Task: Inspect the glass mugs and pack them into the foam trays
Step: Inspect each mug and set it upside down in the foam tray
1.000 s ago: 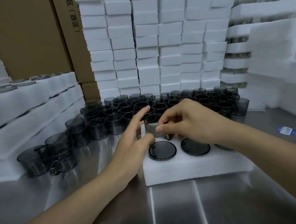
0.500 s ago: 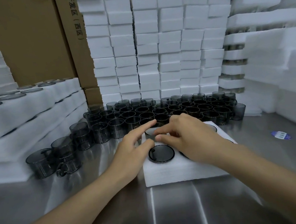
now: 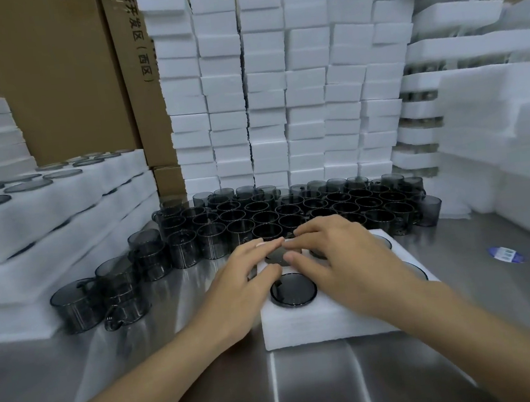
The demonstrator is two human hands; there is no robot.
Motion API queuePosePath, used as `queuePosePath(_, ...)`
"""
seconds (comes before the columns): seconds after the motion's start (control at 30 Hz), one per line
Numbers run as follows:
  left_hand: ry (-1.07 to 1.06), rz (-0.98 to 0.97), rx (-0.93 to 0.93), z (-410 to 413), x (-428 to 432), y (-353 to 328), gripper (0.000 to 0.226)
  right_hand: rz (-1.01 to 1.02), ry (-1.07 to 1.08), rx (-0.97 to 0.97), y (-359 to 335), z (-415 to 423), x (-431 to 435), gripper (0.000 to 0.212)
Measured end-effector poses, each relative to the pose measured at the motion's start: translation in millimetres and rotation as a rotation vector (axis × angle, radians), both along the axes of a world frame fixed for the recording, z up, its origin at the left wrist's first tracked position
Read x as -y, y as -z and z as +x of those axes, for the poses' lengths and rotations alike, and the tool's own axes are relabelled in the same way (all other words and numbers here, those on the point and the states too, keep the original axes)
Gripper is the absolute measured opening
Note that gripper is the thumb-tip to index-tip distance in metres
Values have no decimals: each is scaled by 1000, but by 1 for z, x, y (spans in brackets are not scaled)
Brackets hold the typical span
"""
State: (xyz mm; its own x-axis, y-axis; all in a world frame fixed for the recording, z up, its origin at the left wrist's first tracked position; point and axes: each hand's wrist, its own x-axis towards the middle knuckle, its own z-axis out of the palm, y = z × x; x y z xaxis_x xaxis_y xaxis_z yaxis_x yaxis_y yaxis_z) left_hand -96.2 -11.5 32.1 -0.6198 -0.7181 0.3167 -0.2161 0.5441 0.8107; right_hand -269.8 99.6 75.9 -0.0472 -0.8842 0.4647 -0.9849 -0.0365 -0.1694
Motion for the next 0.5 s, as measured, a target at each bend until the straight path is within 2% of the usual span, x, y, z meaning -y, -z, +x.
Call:
queuePosePath(0.17, 14, -8, 11, 2, 1, 3, 66, -29, -19, -108, -3, 8, -5, 38)
queuePosePath(0.3, 21, -19, 51, 3, 5, 2, 75, 12, 6, -215, -5, 11, -2, 53)
queuePosePath(0.37, 2, 6, 68, 4, 1, 1, 73, 37, 6, -183, -5, 14, -2, 53)
queuePosePath(0.47, -33, 88, 83, 6, -14, -4, 65, 76, -29, 29, -6, 10, -10, 42)
queuePosePath(0.5, -55, 110, 91, 8, -18, -5, 67, 56, -10, 45, -10, 1, -14, 43)
